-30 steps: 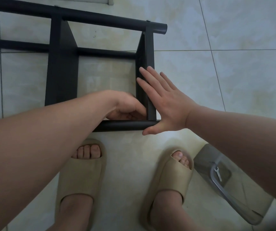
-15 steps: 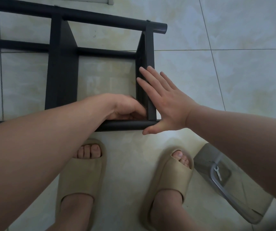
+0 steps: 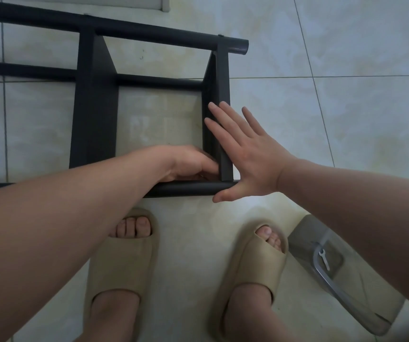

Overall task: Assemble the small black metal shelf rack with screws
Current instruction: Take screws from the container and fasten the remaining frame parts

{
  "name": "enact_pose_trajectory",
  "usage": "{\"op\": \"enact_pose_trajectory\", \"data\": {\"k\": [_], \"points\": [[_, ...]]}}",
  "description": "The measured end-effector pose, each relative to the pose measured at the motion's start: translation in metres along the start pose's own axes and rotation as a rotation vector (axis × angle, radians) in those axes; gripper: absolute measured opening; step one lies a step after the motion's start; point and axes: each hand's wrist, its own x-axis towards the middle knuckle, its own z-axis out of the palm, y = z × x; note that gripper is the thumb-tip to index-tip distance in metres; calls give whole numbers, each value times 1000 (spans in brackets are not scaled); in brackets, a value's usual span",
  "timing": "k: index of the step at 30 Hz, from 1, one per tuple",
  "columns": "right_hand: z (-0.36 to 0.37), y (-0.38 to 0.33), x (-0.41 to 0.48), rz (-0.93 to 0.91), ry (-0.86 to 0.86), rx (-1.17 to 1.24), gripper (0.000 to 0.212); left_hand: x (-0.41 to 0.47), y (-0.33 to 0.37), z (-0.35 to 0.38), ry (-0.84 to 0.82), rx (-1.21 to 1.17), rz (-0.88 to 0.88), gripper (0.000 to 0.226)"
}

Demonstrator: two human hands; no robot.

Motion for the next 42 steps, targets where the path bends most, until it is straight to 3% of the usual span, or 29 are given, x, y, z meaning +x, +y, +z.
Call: {"op": "enact_pose_trajectory", "data": {"k": [9, 18, 24, 30, 35, 42], "points": [[-2, -1, -1, 12, -4, -28, 136, -2, 1, 0, -14, 44, -13, 12], [1, -2, -2, 8, 7, 7, 135, 2, -5, -2, 12, -11, 4, 31], [2, -2, -2, 7, 10, 12, 135, 2, -6, -3, -15, -59, 21, 19], [2, -2, -2, 7, 12, 7, 135, 1, -4, -1, -100, -119, -6, 41], [2, -2, -2, 9, 12, 2, 135, 0, -2, 0, -11, -39, 4, 16], [1, -3, -2, 5, 14, -5, 134, -1, -5, -1, -77, -80, -18, 41]]}}
